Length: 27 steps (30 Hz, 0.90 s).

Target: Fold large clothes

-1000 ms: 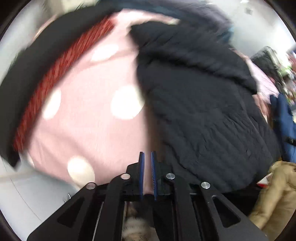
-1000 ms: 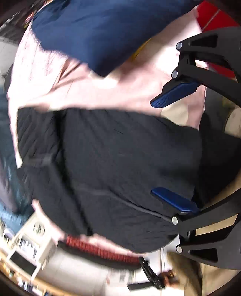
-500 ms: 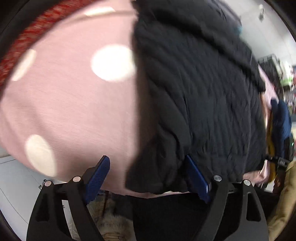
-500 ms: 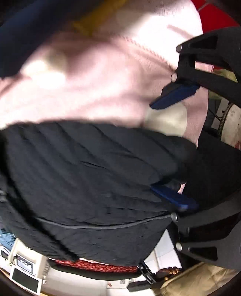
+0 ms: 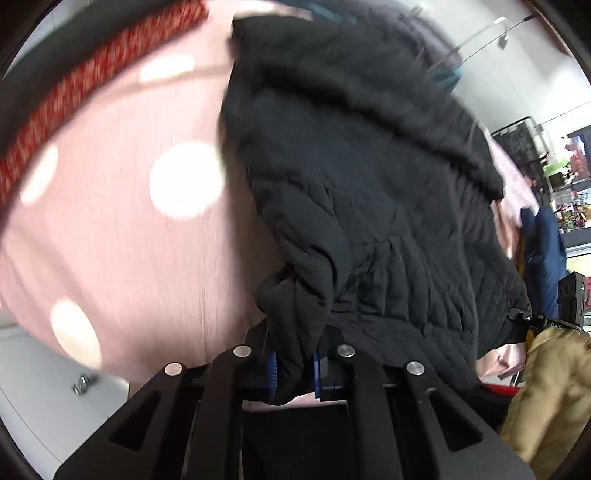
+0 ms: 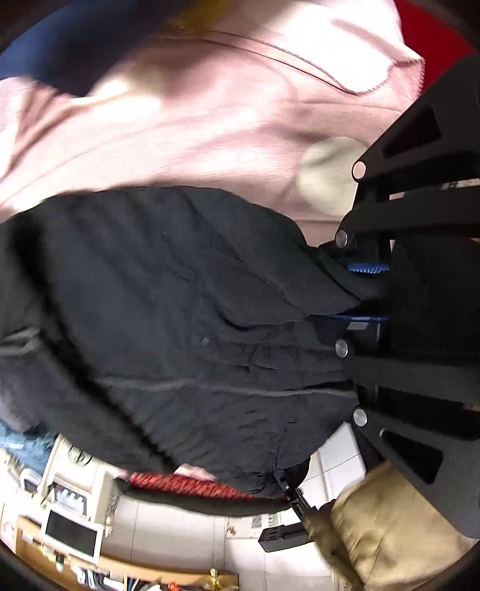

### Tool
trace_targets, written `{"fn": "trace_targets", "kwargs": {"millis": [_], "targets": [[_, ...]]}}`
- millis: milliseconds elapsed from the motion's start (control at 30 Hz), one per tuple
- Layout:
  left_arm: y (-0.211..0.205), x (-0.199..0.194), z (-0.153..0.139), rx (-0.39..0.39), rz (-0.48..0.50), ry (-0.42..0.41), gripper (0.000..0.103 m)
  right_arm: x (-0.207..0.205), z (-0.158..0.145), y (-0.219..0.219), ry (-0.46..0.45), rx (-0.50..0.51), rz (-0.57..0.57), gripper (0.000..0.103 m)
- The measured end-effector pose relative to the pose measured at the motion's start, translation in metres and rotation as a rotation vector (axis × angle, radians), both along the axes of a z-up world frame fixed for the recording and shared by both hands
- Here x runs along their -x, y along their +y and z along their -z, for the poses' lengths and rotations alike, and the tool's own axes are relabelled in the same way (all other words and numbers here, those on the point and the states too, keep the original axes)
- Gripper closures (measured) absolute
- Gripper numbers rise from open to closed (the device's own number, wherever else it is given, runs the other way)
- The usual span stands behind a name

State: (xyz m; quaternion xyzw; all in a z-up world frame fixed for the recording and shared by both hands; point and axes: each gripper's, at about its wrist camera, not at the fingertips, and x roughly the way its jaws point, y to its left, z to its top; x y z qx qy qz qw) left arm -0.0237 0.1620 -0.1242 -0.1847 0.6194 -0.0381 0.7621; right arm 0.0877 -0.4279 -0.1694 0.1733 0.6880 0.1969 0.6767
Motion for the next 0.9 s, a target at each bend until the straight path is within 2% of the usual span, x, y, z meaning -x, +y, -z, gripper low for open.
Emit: {"fn": "trace_targets", "kwargs": {"millis": [167,300,367,467,667,800,900], "targets": [[0.007,-0.049,-0.041,-0.012,-0.003,-0.132,0.090,-0.047,-0.052,0.014,-0.166,-0.027,0.035,0.091],[0.011,-0.108,-0.067,-0.069,0.024,-0.218,0.091,-0.093,-0.081,0.027,-0.269,-0.006,0.022,0.092],[0.010,-0.140,-0.076,-0.091,0.031,-0.243,0.091,-0.126,-0.094,0.031,-0.300,-0.028,0.053,0.092],[0.014,-0.184,-0.085,-0.135,0.051,-0.261,0.091,-0.168,-0.108,0.033,-0.319,-0.056,0.095,0.092],[-0.001,-0.263,-0.101,-0.217,0.062,-0.292,0.092,-0.254,-0.126,0.061,-0.375,-0.019,0.128,0.092],[-0.005,-0.306,-0.104,-0.221,0.046,-0.290,0.092,-0.300,-0.122,0.073,-0.373,0.010,0.146,0.092],[-0.008,-0.336,-0.091,-0.238,0.052,-0.260,0.092,-0.335,-0.106,0.077,-0.331,0.015,0.175,0.092]]}}
